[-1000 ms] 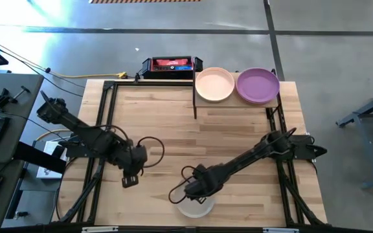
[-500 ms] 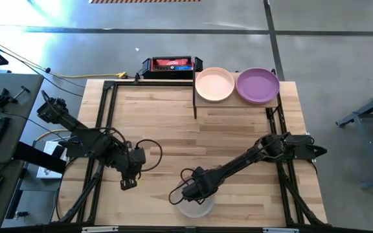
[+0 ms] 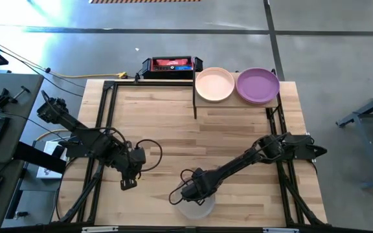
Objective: Place and stack plates onto a shelf
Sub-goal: Stack the gray plate on top of the beige plate on the shelf
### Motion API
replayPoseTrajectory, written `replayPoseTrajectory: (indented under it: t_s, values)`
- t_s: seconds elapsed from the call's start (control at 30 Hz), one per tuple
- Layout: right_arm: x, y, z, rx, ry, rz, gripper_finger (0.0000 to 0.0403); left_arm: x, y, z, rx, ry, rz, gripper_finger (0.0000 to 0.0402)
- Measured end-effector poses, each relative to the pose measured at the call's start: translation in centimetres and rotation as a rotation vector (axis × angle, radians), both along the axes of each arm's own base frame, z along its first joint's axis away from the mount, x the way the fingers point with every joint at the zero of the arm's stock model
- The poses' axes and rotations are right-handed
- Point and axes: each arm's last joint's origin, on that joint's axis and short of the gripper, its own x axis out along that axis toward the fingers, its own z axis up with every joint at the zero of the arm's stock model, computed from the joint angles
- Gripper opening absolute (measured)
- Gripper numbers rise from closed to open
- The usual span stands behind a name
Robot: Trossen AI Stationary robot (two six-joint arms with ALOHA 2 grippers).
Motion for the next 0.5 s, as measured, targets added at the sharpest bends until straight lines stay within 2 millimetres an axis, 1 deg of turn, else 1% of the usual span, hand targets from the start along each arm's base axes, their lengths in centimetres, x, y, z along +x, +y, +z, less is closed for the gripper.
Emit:
replayPoseTrajectory:
  t_s: [0.07,0.23,0.37,0.5]
  values:
    - [0.0,0.0,0.0,0.004,0.000,0.001,0.0011,0.0,0.0,0.0,0.000,0.000,0.000,0.0117]
    - [-0.3,-0.2,0.7,0.015,0.022,-0.004,0.0006,0.0,0.0,0.0,0.002,-0.002,0.000,0.0117]
    - [-0.7,-0.9,2.5,0.011,0.013,0.007,0.0002,0.0,0.0,0.0,0.014,-0.009,0.004,0.0117]
    - [-1.1,-2.0,4.5,-0.003,0.004,0.013,0.0000,0.1,0.1,0.0,0.030,-0.020,0.009,0.0117]
